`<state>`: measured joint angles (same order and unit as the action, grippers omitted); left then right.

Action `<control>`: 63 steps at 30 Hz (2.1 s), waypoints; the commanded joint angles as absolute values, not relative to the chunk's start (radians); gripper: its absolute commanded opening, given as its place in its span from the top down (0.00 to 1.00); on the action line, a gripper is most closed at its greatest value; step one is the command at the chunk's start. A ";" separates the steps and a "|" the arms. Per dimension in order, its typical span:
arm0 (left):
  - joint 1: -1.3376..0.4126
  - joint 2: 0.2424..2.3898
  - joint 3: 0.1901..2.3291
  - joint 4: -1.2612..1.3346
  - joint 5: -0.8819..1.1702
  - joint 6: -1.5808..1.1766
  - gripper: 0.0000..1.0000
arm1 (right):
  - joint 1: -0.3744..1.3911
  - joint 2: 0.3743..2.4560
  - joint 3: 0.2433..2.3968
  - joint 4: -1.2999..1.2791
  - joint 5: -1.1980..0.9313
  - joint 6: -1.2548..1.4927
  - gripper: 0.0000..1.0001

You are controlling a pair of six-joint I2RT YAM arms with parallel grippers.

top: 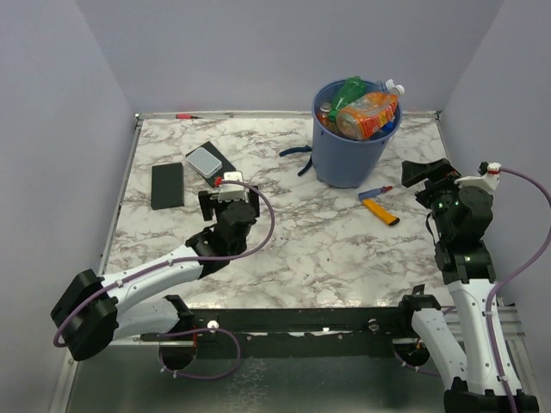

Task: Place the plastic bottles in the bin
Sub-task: Reset both arms

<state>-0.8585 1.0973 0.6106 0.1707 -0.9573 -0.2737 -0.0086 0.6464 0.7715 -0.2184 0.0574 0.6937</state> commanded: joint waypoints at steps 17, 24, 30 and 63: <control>-0.508 0.923 0.278 0.540 -0.777 -0.165 0.01 | 0.038 0.696 0.332 0.309 0.473 0.105 0.00; -0.389 0.970 0.208 0.654 -0.667 -0.050 0.01 | 0.037 0.874 0.150 0.728 0.419 0.143 0.00; -0.263 1.237 0.221 0.837 -0.532 -0.076 0.01 | 0.038 1.195 0.072 1.174 0.514 0.090 0.00; -0.071 1.648 0.267 1.276 -0.130 -0.020 0.01 | 0.014 1.564 0.220 1.332 0.262 0.036 0.00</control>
